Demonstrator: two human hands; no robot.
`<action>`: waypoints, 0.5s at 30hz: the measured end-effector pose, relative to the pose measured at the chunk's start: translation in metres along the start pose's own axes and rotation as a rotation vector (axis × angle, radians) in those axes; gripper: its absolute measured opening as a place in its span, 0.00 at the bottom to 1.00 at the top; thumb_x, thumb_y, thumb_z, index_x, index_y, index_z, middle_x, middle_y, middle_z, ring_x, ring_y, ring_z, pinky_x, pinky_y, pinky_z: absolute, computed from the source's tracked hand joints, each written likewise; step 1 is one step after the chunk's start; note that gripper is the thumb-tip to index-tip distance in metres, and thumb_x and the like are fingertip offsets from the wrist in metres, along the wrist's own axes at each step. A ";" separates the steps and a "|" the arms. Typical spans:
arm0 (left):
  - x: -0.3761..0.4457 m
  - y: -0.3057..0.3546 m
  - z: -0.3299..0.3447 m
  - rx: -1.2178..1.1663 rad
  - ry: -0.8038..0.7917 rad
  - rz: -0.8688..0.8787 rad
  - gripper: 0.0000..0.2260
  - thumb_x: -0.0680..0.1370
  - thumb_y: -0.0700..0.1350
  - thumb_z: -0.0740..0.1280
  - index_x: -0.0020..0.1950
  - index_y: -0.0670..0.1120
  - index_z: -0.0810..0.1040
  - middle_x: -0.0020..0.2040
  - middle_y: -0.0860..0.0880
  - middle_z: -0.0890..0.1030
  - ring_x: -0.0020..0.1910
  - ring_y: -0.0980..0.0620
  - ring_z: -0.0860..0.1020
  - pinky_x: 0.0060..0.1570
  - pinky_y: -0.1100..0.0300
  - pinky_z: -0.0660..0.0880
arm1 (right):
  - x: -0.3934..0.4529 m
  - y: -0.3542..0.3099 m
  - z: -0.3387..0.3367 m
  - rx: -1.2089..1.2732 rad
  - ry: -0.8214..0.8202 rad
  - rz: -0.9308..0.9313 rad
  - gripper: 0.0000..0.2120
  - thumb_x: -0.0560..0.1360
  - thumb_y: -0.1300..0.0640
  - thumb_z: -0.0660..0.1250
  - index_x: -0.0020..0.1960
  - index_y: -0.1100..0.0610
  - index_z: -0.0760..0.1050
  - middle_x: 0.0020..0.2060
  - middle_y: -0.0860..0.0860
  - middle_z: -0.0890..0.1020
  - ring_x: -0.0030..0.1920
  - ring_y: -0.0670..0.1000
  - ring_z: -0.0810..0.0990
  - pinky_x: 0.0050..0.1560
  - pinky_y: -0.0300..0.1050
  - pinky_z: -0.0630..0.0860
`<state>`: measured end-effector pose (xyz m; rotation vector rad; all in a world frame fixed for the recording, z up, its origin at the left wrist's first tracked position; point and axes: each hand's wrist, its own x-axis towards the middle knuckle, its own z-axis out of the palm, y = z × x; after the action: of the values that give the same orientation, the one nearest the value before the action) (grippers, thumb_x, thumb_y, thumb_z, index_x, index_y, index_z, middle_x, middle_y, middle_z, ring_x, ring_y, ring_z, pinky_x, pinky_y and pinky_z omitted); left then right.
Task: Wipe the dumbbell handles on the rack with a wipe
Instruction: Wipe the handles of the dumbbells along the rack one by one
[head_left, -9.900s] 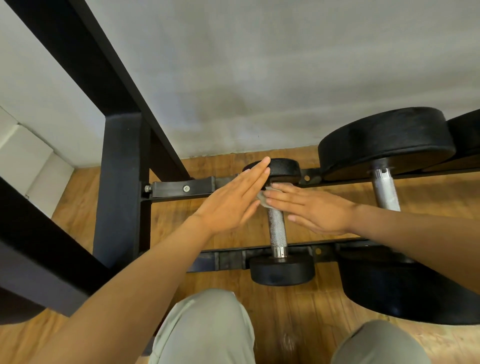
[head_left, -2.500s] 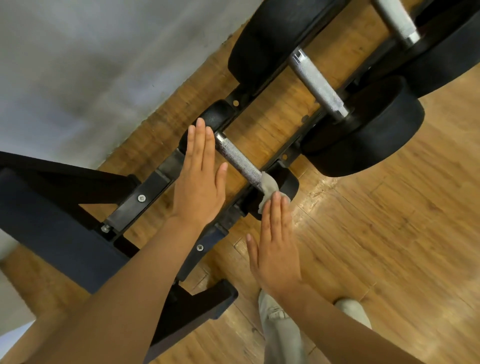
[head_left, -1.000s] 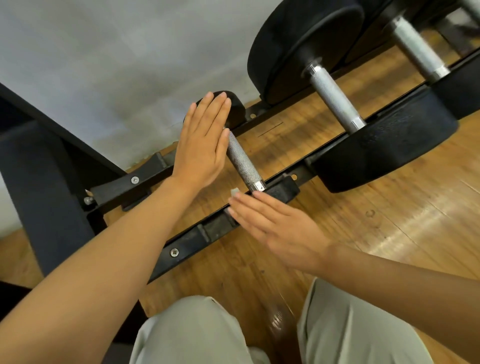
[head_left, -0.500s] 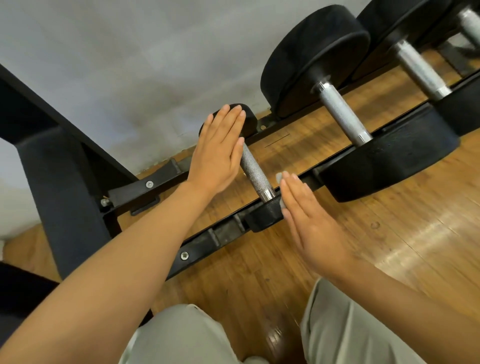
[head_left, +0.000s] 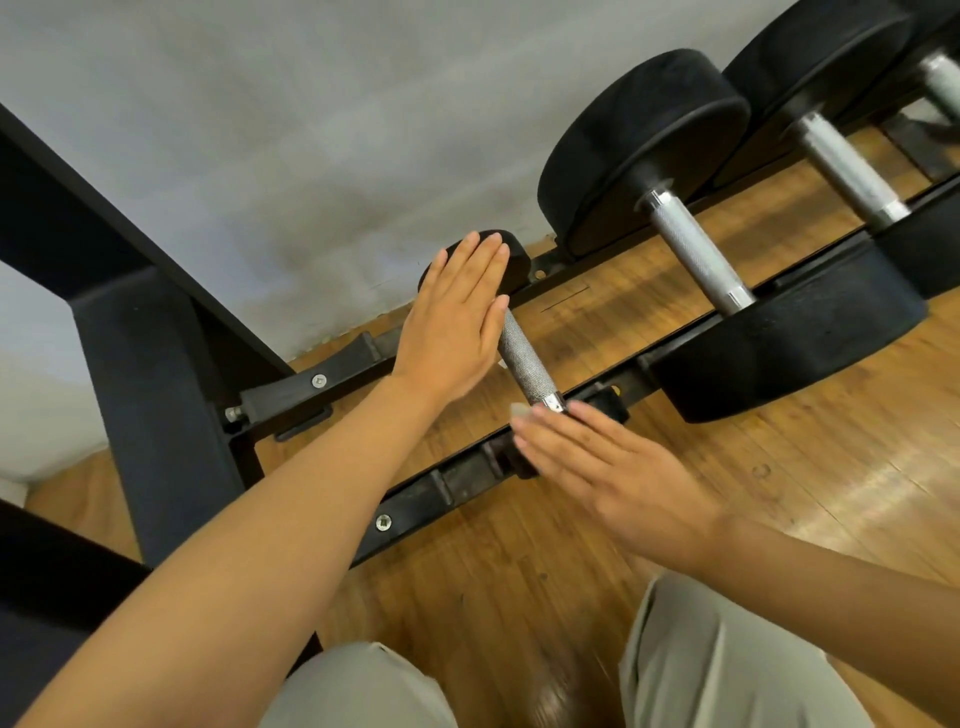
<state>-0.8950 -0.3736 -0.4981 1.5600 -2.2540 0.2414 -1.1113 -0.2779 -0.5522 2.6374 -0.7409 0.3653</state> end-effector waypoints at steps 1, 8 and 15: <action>0.000 0.001 0.001 0.001 0.006 -0.005 0.25 0.84 0.53 0.47 0.80 0.44 0.58 0.80 0.48 0.58 0.80 0.52 0.51 0.76 0.61 0.37 | -0.006 0.006 0.001 0.057 0.023 0.053 0.27 0.77 0.66 0.51 0.76 0.63 0.59 0.77 0.59 0.59 0.78 0.57 0.54 0.77 0.54 0.50; 0.001 0.002 0.000 -0.074 0.017 -0.022 0.24 0.85 0.50 0.51 0.80 0.43 0.59 0.80 0.48 0.59 0.80 0.52 0.51 0.75 0.63 0.37 | -0.004 -0.014 0.001 0.727 0.212 0.729 0.24 0.84 0.53 0.47 0.79 0.58 0.50 0.79 0.45 0.52 0.78 0.43 0.49 0.77 0.43 0.46; 0.001 0.002 0.000 -0.091 0.016 -0.029 0.23 0.85 0.50 0.51 0.80 0.44 0.58 0.80 0.48 0.57 0.79 0.55 0.48 0.75 0.64 0.35 | 0.028 -0.037 -0.003 0.050 -0.096 0.254 0.25 0.80 0.64 0.49 0.76 0.68 0.52 0.76 0.65 0.52 0.77 0.63 0.44 0.77 0.58 0.38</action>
<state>-0.8968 -0.3743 -0.4976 1.5374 -2.1972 0.1408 -1.0682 -0.2604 -0.5506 2.6267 -1.1168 0.3303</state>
